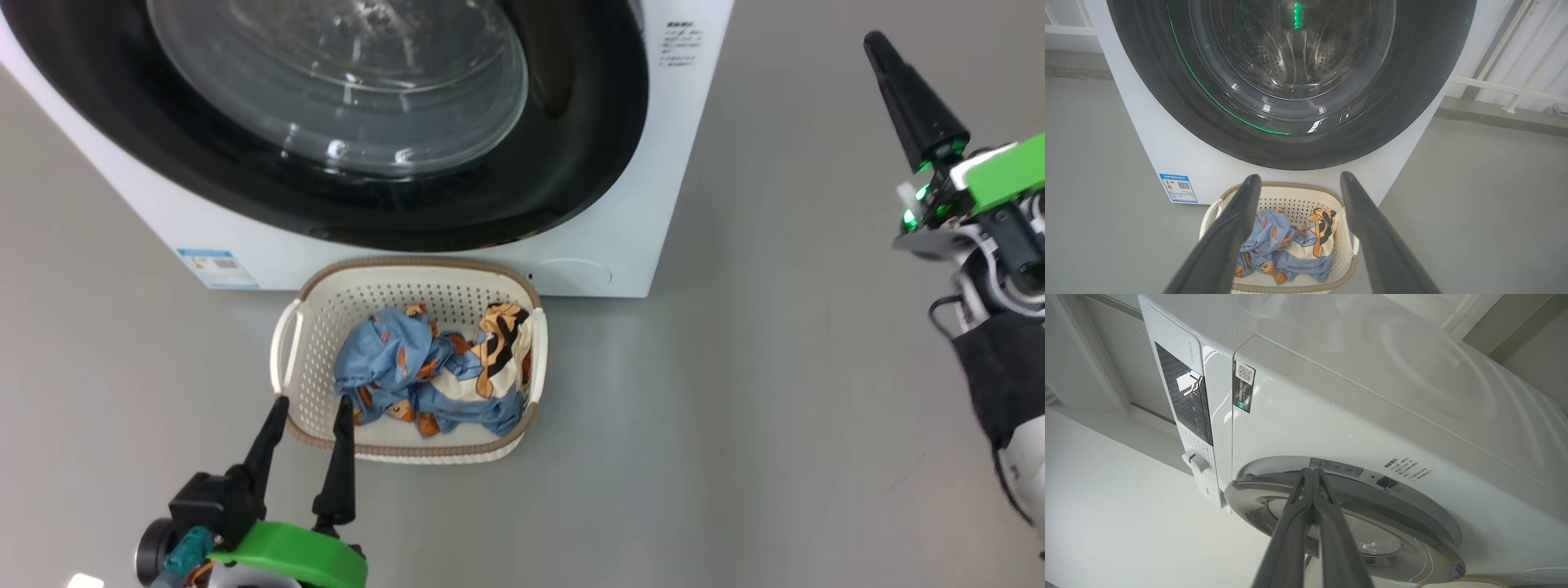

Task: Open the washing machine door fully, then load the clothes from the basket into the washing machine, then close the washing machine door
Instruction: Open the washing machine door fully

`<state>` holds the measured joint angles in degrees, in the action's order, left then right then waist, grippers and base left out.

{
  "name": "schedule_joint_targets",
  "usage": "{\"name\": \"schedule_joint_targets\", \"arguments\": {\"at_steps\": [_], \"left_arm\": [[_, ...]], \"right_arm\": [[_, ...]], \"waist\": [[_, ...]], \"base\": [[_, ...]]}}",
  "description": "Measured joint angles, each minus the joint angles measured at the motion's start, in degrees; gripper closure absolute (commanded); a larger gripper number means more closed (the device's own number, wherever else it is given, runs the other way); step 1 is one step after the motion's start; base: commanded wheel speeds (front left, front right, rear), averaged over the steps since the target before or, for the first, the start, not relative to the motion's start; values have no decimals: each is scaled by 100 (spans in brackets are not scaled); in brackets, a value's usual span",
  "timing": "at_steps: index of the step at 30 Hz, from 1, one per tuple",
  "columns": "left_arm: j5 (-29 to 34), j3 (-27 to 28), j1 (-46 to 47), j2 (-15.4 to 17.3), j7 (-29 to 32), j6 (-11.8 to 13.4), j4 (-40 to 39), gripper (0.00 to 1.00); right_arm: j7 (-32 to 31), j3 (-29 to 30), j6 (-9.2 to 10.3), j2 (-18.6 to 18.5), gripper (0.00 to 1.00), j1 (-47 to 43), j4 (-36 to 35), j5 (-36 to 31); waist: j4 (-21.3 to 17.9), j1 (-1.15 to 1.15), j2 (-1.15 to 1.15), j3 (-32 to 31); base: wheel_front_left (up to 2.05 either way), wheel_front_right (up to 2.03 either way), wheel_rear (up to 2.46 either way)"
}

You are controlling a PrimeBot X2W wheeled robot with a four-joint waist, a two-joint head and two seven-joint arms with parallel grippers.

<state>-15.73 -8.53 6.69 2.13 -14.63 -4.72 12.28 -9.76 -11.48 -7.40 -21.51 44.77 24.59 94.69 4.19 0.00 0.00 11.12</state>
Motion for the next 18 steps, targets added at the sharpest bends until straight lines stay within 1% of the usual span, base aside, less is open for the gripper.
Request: {"name": "schedule_joint_targets", "arguments": {"at_steps": [7, 13, 18], "left_arm": [[-41, -142, 170, 0, 0, 44, -75, 0], [-130, -314, 397, -1, 0, 102, -174, 0], [-235, -502, 594, -2, -1, 157, -296, 0]], "right_arm": [[-943, 277, 0, -89, 100, 446, 85, 237], [-1658, 468, 0, -98, 100, 839, 163, 281], [-2216, 499, 0, -78, 100, 1253, 280, 281]], "waist": [[143, 0, 0, 314], [223, 0, 0, 642], [293, 0, 0, 943]], "base": [[0, 0, 0], [0, 0, 0], [0, 0, 0]]}}
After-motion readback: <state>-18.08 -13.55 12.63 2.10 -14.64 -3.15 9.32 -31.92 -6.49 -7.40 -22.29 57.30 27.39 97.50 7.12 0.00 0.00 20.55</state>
